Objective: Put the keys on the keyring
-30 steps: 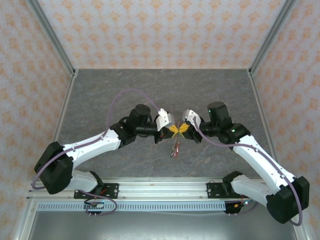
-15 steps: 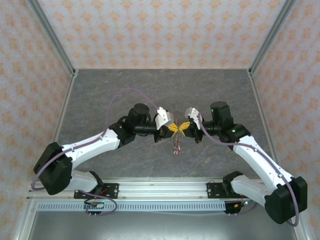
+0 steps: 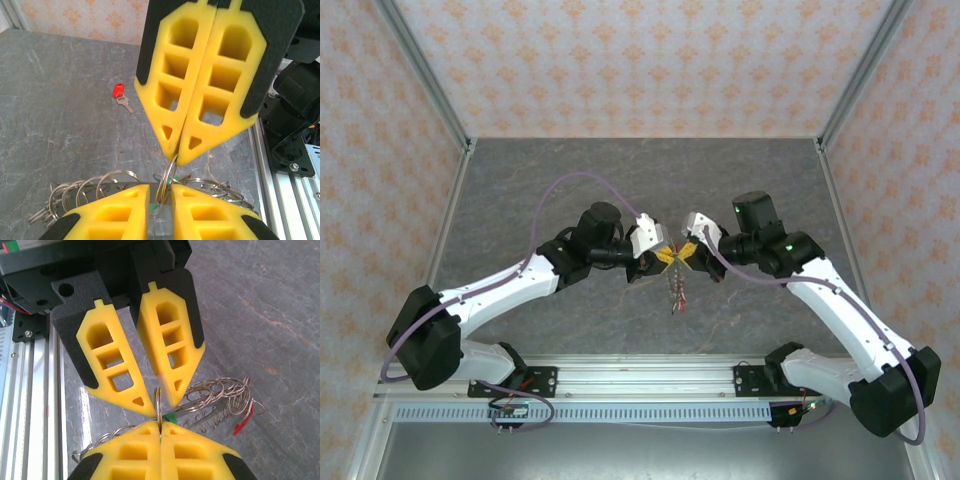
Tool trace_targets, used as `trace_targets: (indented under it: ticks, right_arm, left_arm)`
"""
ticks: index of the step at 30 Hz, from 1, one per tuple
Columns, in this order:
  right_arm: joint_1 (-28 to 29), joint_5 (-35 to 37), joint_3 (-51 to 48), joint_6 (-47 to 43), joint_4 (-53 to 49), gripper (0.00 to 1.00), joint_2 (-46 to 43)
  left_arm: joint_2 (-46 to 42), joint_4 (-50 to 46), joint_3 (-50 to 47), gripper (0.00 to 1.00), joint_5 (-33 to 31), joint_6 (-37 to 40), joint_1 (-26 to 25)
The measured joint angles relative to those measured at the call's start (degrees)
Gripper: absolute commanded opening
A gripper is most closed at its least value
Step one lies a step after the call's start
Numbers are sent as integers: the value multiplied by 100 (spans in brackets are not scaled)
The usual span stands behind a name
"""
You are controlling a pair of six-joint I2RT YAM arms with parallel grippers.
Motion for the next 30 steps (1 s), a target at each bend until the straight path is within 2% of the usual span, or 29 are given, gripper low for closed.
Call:
trace_targets:
  ticks: [12,16,19,22,30]
  right_arm:
    - [162,295,111,-166,-254,0,85]
    - [162,289,111,-164,-251,0,85]
    - [162,267,111,-160,-238,0,85]
    - [162,249,111,-120,-232,0,83]
    - [162,280,0,9,-96,0,-85]
  left_arm:
    - [0,-20,2,17,74,7,-2]
    - [7,-269,118,9,155,103,-44]
    - [7,-387,190,8,155,168,-68]
    - [11,-474,223,0,155,216,-70]
    - [22,-463,262,0,195,258,-70]
